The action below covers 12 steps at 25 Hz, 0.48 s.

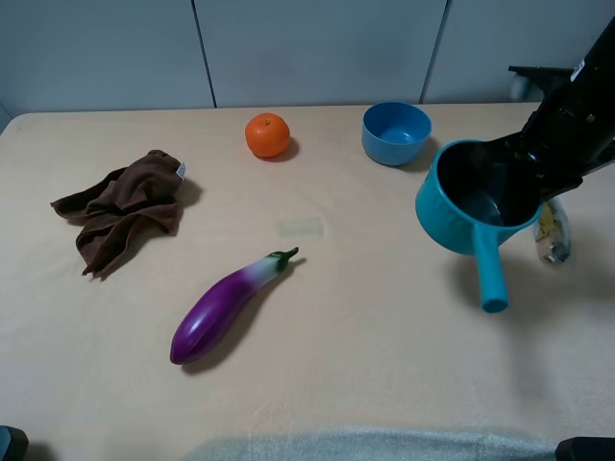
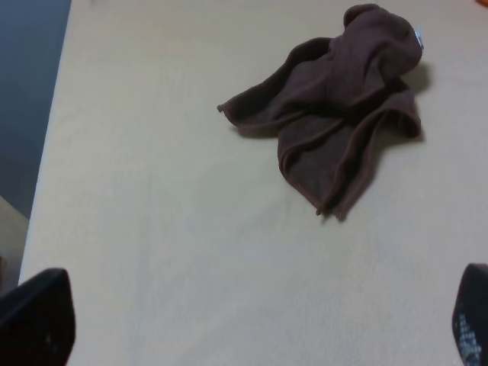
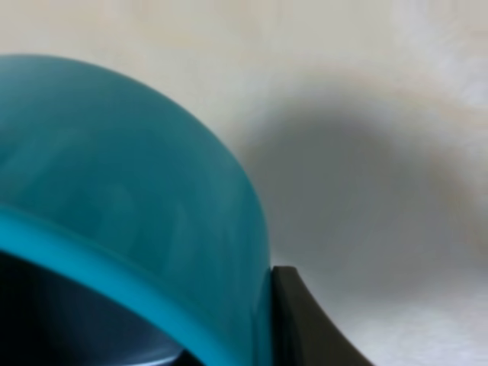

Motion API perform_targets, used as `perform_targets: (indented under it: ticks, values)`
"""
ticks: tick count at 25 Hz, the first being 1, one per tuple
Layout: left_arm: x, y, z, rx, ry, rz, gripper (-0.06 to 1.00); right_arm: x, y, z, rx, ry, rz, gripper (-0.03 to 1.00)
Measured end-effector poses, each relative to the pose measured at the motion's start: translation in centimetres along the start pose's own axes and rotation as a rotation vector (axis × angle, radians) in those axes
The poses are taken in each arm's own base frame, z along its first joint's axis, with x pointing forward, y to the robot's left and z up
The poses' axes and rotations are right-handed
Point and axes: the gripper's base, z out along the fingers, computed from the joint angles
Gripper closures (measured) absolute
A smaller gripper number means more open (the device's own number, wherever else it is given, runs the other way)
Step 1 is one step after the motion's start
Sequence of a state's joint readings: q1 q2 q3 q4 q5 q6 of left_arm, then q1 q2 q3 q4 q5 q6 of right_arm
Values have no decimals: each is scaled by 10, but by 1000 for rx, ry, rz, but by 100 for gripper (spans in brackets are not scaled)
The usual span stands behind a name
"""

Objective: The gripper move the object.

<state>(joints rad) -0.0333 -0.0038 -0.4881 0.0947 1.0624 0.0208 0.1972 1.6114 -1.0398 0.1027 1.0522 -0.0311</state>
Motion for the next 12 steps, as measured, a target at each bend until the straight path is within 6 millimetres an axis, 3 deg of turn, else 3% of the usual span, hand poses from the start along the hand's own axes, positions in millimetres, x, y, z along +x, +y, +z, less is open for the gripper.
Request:
perform_targets:
  ticks: [12]
  values:
    - [0, 0, 0, 0, 0, 0, -5, -60, -14, -14, 68, -36, 4, 97]
